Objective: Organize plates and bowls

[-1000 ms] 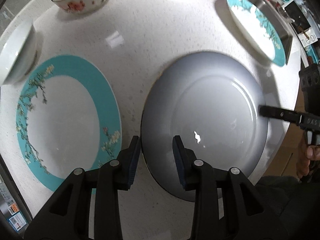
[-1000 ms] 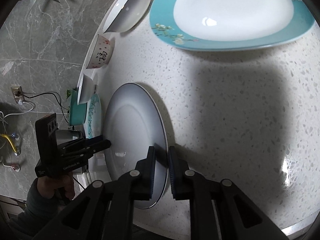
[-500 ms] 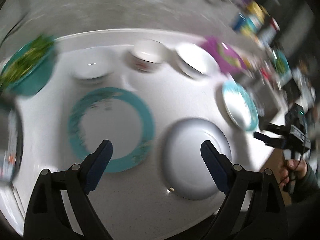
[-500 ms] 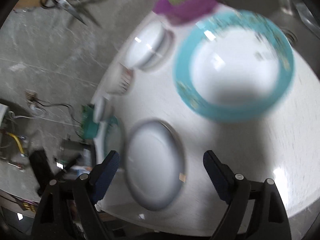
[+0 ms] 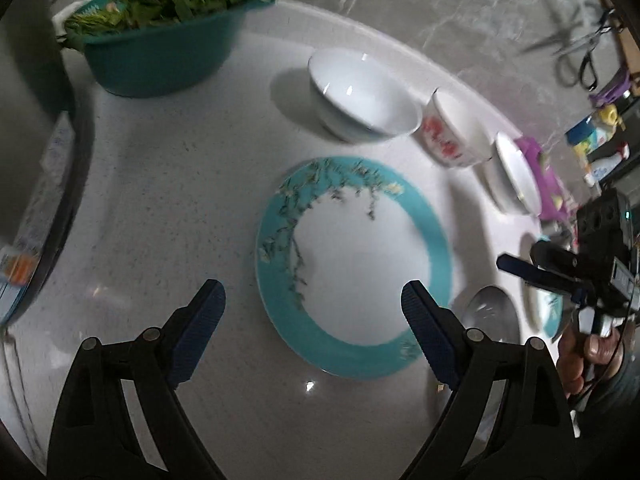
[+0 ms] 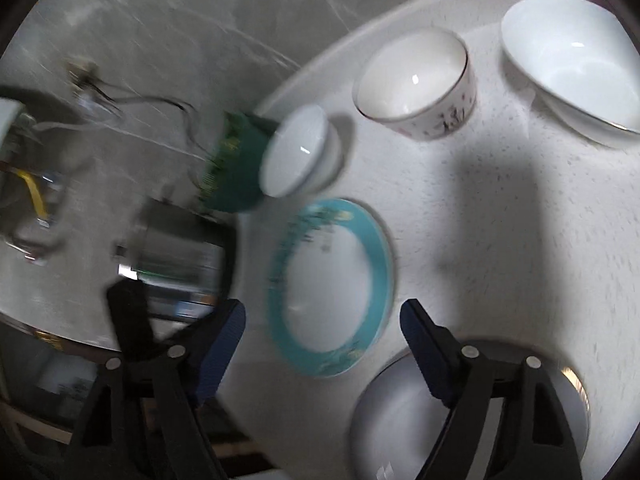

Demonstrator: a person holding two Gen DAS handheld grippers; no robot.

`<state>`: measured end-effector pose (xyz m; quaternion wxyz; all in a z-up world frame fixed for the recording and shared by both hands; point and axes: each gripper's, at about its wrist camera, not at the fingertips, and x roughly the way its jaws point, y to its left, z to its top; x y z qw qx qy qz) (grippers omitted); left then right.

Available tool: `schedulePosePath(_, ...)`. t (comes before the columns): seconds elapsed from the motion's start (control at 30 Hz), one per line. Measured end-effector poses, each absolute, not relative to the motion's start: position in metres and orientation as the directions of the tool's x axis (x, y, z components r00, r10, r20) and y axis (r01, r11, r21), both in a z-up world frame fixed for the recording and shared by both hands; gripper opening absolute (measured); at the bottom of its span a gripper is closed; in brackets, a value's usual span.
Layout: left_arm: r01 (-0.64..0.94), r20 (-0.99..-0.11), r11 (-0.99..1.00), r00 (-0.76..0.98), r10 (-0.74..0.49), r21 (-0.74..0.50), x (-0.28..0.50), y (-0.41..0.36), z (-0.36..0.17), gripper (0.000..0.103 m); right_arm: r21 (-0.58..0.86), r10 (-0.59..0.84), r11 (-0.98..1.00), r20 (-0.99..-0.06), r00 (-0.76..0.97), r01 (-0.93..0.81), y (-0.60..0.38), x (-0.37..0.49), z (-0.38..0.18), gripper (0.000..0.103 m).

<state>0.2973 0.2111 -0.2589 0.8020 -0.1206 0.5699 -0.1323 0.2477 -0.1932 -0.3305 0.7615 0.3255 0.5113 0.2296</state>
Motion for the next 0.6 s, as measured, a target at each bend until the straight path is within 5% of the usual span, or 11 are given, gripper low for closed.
schedulePosePath(0.33, 0.065, -0.915, 0.94, 0.219, -0.34, -0.334, 0.309, 0.213, -0.306, 0.077, 0.716, 0.675, 0.696, -0.678, 0.292, 0.052, -0.186, 0.271, -0.367, 0.075)
schedulePosePath(0.5, 0.082, -0.912, 0.936, 0.209, -0.353, -0.344, 0.315, 0.206, -0.311, 0.075, 0.714, 0.684, 0.699, -0.684, 0.255, 0.043, -0.173, 0.279, -0.372, 0.057)
schedulePosePath(0.6, 0.104, -0.916, 0.938, 0.206, -0.345, -0.33, 0.318, 0.199, -0.309, 0.058, 0.716, 0.688, 0.696, -0.682, 0.247, 0.04, -0.169, 0.281, -0.373, 0.048)
